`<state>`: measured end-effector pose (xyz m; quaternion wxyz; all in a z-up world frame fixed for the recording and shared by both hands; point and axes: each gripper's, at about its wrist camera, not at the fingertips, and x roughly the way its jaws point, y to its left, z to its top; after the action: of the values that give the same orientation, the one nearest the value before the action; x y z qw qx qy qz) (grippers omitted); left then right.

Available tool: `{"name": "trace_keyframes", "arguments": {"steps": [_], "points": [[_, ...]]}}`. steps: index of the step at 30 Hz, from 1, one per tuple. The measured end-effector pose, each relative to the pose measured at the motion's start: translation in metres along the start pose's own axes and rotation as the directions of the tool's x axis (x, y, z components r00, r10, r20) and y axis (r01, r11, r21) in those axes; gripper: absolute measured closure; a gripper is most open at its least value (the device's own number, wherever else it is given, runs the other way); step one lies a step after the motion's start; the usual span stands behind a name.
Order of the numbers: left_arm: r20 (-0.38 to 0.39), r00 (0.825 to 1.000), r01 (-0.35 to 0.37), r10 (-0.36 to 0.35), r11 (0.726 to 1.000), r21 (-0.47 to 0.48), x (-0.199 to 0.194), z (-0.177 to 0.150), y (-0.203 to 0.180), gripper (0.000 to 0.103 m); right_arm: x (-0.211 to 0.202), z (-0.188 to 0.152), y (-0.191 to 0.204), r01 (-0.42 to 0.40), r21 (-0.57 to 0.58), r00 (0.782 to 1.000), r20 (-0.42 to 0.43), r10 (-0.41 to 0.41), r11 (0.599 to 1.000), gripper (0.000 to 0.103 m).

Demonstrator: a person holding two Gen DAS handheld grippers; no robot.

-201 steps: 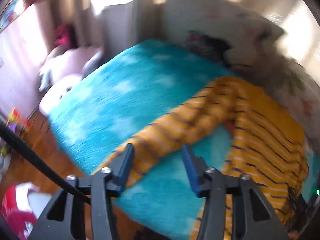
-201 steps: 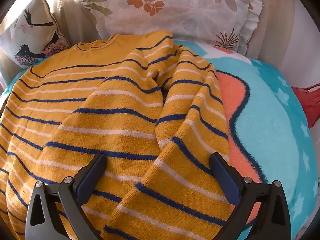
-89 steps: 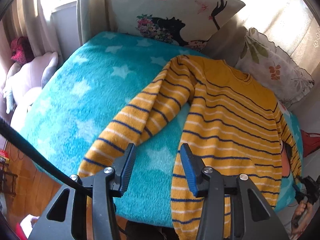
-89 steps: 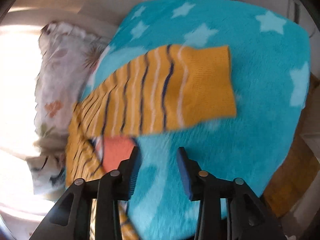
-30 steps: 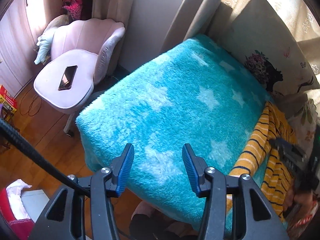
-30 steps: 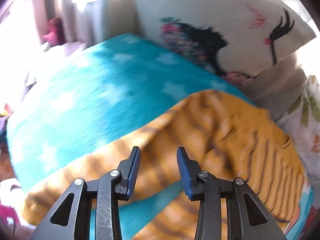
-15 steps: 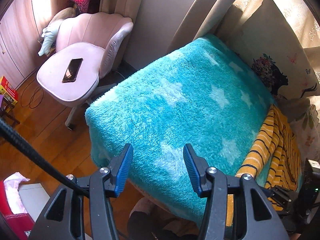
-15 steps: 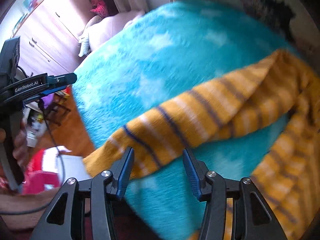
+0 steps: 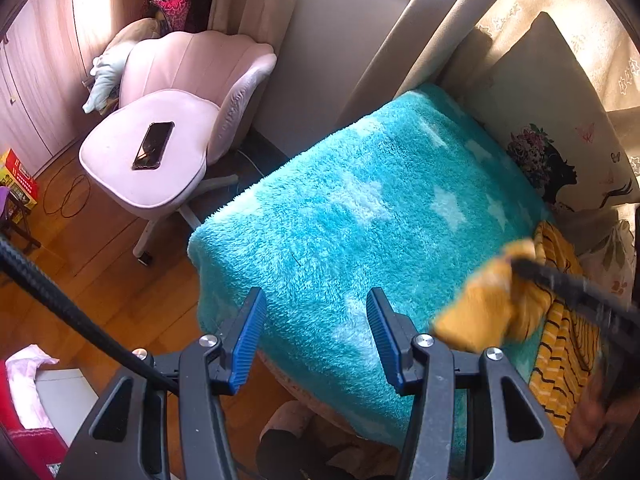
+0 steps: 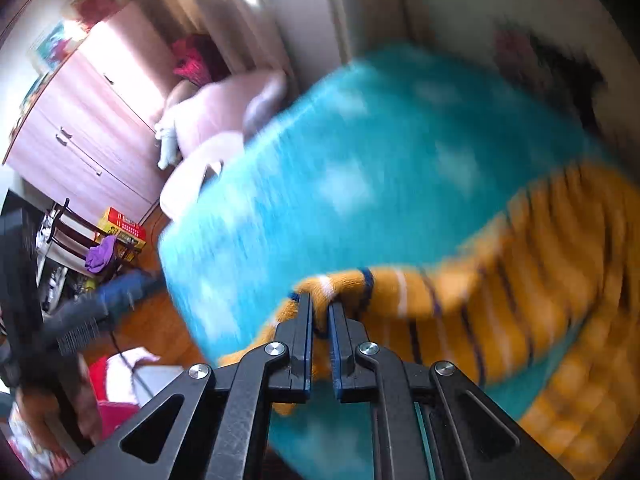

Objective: Fold small clothes

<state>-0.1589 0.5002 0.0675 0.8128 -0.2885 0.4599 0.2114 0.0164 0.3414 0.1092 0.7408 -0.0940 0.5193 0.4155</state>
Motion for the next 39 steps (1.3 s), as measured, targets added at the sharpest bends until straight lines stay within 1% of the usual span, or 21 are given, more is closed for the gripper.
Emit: {"name": "trace_keyframes", "arguments": {"steps": [1, 2, 3, 5, 6, 7, 8, 9, 11, 15, 18, 21, 23, 24, 25, 28, 29, 32, 34, 36, 39], "points": [[0.000, 1.000, 0.003, -0.003, 1.000, -0.001, 0.000, 0.000, -0.001, 0.052, 0.010, 0.020, 0.004, -0.030, -0.020, 1.000, -0.002, 0.030, 0.999, 0.091], [0.000, 1.000, 0.009, -0.009, 1.000, -0.002, 0.000, 0.001, -0.002, 0.052, 0.014, 0.031, 0.006, -0.030, -0.023, 1.000, -0.002, 0.030, 0.999, 0.089], [0.004, 1.000, 0.015, -0.015, 1.000, -0.001, 0.000, 0.001, -0.004, 0.052, 0.017, 0.040, 0.001, -0.018, -0.014, 1.000, 0.006, 0.018, 1.000, 0.084], [0.012, 1.000, 0.025, -0.025, 1.000, 0.018, 0.001, 0.002, -0.009, 0.050, 0.004, 0.055, -0.013, -0.016, 0.049, 0.997, 0.070, 0.013, 0.999, 0.081], [0.012, 1.000, 0.027, -0.028, 0.999, 0.031, 0.003, 0.003, -0.012, 0.046, -0.002, 0.056, -0.018, -0.026, 0.069, 0.996, 0.092, 0.020, 0.997, 0.071], [0.010, 0.999, 0.031, -0.031, 0.999, 0.039, 0.005, 0.004, -0.014, 0.044, -0.012, 0.054, -0.026, -0.034, 0.098, 0.992, 0.124, 0.022, 0.995, 0.051], [0.003, 0.999, 0.040, -0.041, 0.998, 0.056, 0.010, 0.006, -0.017, 0.044, -0.018, 0.051, -0.031, -0.023, 0.110, 0.991, 0.135, 0.008, 0.994, 0.044], [-0.004, 0.999, 0.046, -0.046, 0.996, 0.075, 0.016, 0.008, -0.022, 0.044, -0.021, 0.047, -0.037, -0.003, 0.115, 0.991, 0.134, -0.013, 0.993, 0.042], [-0.020, 0.999, 0.047, -0.045, 0.992, 0.120, 0.028, 0.014, -0.031, 0.044, -0.022, 0.035, -0.049, 0.047, 0.128, 0.992, 0.108, -0.061, 0.991, 0.042], [-0.040, 0.997, 0.073, -0.066, 0.979, 0.192, 0.056, 0.034, -0.051, 0.044, -0.030, 0.006, -0.072, 0.103, 0.157, 0.990, 0.076, -0.116, 0.982, 0.042], [-0.073, 0.993, 0.107, -0.095, 0.975, 0.197, 0.082, 0.049, -0.066, 0.044, -0.044, -0.018, -0.088, 0.137, 0.192, 0.986, 0.071, -0.153, 0.972, 0.042], [-0.079, 0.991, 0.124, -0.109, 0.970, 0.208, 0.097, 0.057, -0.084, 0.045, -0.060, -0.042, -0.107, 0.178, 0.237, 0.978, 0.064, -0.198, 0.955, 0.042], [-0.065, 0.994, 0.096, -0.082, 0.965, 0.246, 0.100, 0.056, -0.098, 0.075, -0.068, -0.055, -0.123, 0.199, 0.264, 0.973, 0.061, -0.222, 0.944, 0.042], [-0.076, 0.994, 0.101, -0.084, 0.961, 0.258, 0.102, 0.057, -0.103, 0.095, -0.072, -0.060, -0.129, 0.210, 0.280, 0.970, 0.061, -0.236, 0.937, 0.042], [-0.096, 0.990, 0.120, -0.099, 0.960, 0.253, 0.104, 0.057, -0.108, 0.095, -0.078, -0.065, -0.135, 0.223, 0.298, 0.966, 0.062, -0.251, 0.928, 0.042], [-0.063, 0.994, 0.100, -0.087, 0.965, 0.244, 0.096, 0.071, -0.114, 0.095, -0.099, -0.082, -0.156, 0.252, 0.356, 0.953, 0.072, -0.295, 0.900, 0.042], [-0.042, 0.996, 0.089, -0.082, 0.969, 0.232, 0.091, 0.081, -0.111, 0.095, -0.108, -0.088, -0.163, 0.261, 0.379, 0.947, 0.076, -0.311, 0.888, 0.042], [0.036, 0.998, 0.050, -0.056, 0.988, 0.145, 0.074, 0.129, -0.096, 0.095, -0.133, -0.108, -0.188, 0.279, 0.454, 0.932, 0.086, -0.353, 0.846, 0.042], [0.066, 0.996, 0.045, -0.053, 0.992, 0.119, 0.065, 0.151, -0.093, 0.095, -0.144, -0.117, -0.199, 0.284, 0.490, 0.925, 0.086, -0.370, 0.824, 0.042], [0.079, 0.994, 0.070, -0.080, 0.990, 0.122, 0.053, 0.167, -0.099, 0.095, -0.150, -0.129, -0.214, 0.280, 0.531, 0.922, 0.084, -0.378, 0.800, 0.042], [0.117, 0.991, 0.045, -0.071, 0.977, 0.208, 0.034, 0.165, -0.136, 0.095, -0.158, -0.147, -0.229, 0.269, 0.578, 0.921, 0.081, -0.382, 0.771, 0.042]]}}
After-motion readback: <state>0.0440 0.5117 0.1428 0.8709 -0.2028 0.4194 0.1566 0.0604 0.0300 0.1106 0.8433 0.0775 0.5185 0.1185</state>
